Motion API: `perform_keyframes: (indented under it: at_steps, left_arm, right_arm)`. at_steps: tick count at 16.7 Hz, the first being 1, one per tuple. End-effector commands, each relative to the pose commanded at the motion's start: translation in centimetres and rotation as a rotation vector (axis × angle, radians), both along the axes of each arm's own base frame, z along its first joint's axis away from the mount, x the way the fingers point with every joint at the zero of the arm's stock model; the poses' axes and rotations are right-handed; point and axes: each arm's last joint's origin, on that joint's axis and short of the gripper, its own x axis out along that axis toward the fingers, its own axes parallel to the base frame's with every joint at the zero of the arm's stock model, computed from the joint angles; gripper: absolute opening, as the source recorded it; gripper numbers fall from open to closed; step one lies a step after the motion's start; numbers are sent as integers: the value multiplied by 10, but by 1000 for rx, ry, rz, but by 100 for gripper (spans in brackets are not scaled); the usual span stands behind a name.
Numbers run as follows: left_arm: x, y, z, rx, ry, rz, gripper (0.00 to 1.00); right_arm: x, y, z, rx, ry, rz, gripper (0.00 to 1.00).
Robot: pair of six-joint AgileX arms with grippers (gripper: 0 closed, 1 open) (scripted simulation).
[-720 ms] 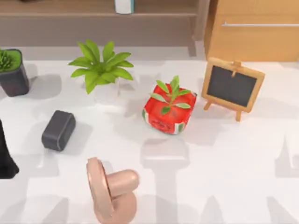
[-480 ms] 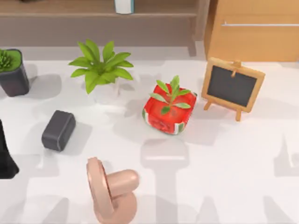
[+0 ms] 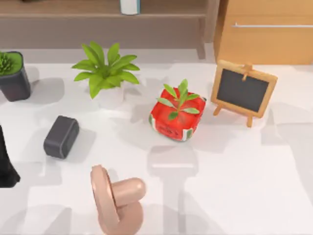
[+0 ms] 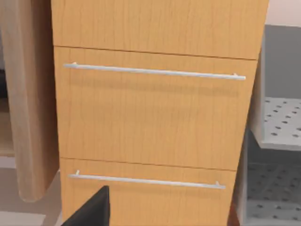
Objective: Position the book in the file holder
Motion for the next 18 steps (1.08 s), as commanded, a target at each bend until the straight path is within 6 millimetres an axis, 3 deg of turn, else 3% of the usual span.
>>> perform_keyframes:
  at_steps: [4, 8, 10, 13, 15, 18]
  left_arm:
    - [0, 0, 0, 0, 0, 0, 100]
    - [0, 0, 0, 0, 0, 0, 100]
    - [0, 0, 0, 0, 0, 0, 100]
    - [0, 0, 0, 0, 0, 0, 100]
    - [0, 0, 0, 0, 0, 0, 100]
    - [0, 0, 0, 0, 0, 0, 100]
  right_arm:
    - [68, 55, 50, -44, 40, 17, 100]
    - [138, 139, 69, -60, 36, 25, 100]
    - [169, 186, 63, -60, 33, 25, 100]
    - [206, 251, 37, -50, 27, 18, 100]
    - [224, 285, 15, -35, 19, 8, 100]
    - [245, 322, -19, -7, 8, -10, 100]
